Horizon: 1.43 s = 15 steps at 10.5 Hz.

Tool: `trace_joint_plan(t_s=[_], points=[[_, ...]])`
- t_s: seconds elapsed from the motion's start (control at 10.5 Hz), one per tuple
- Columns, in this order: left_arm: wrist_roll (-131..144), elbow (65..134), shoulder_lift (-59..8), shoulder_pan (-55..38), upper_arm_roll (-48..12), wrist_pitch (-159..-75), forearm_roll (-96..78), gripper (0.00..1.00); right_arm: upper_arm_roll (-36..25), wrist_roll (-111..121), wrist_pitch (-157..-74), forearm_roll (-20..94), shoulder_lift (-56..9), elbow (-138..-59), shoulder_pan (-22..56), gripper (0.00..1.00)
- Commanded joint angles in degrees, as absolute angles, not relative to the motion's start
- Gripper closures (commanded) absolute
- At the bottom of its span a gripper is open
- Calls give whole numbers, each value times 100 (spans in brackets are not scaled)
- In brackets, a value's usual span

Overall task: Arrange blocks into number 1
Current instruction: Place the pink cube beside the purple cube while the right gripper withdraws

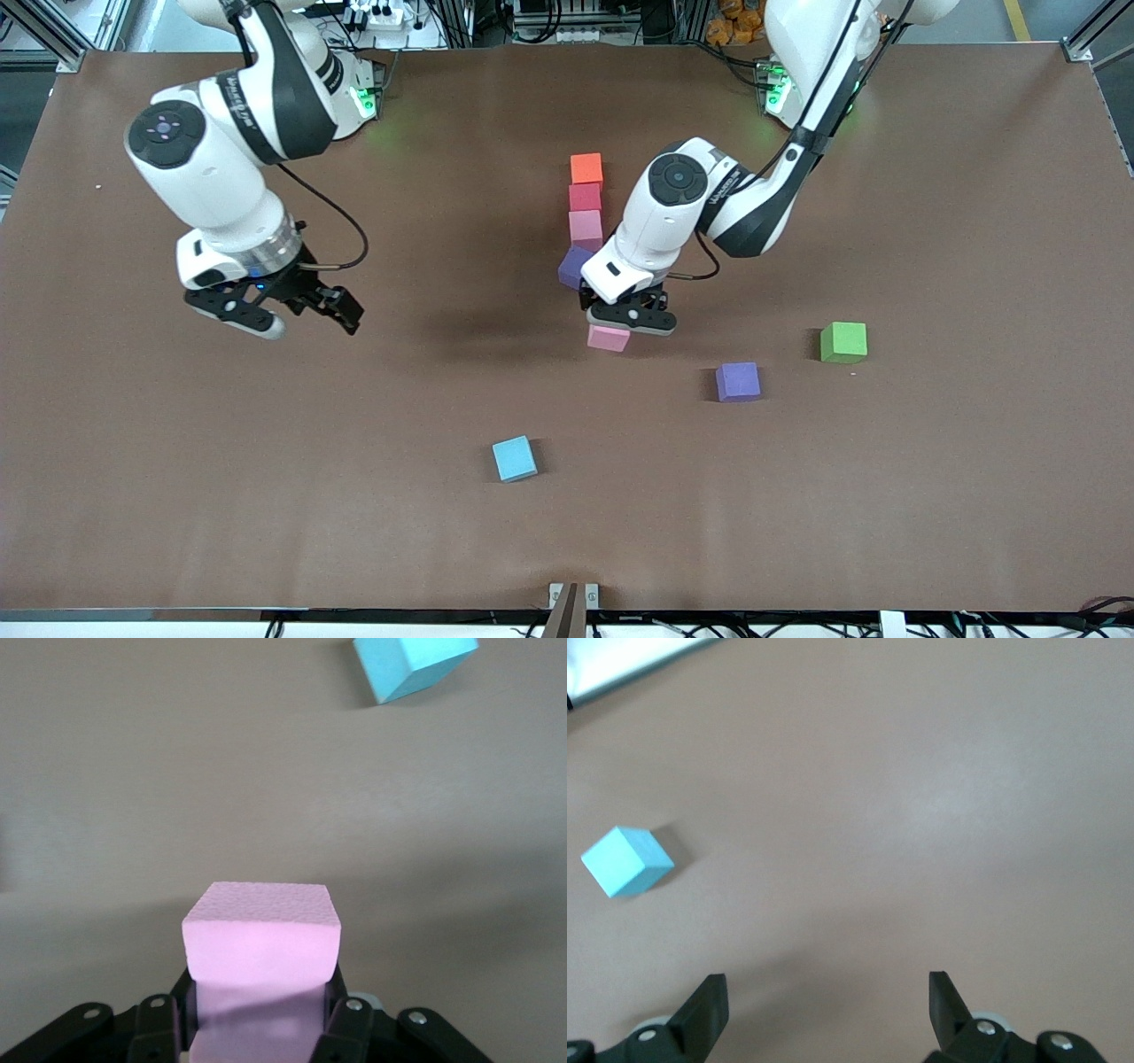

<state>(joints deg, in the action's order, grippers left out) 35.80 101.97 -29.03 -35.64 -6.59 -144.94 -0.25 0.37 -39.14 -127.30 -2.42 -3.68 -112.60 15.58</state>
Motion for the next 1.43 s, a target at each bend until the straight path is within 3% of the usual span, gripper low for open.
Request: trace_joint_plan(t_s=[0.0,0.29,1.34], points=[[3997,9634,-3409,-4085,-335,-14484,-220,100,167,-3325,-12290,-290,-229,-10962,1214,0],[4254,9571,-3673,-4324,-316,-14484,-211,100,150,-2927,-11716,-290,-290,-10451,1081,0],[4236,9659,-3806,-4535,-316,-13728,-149,100,141,-2830,-11725,-264,-483,-10178,1125,0]])
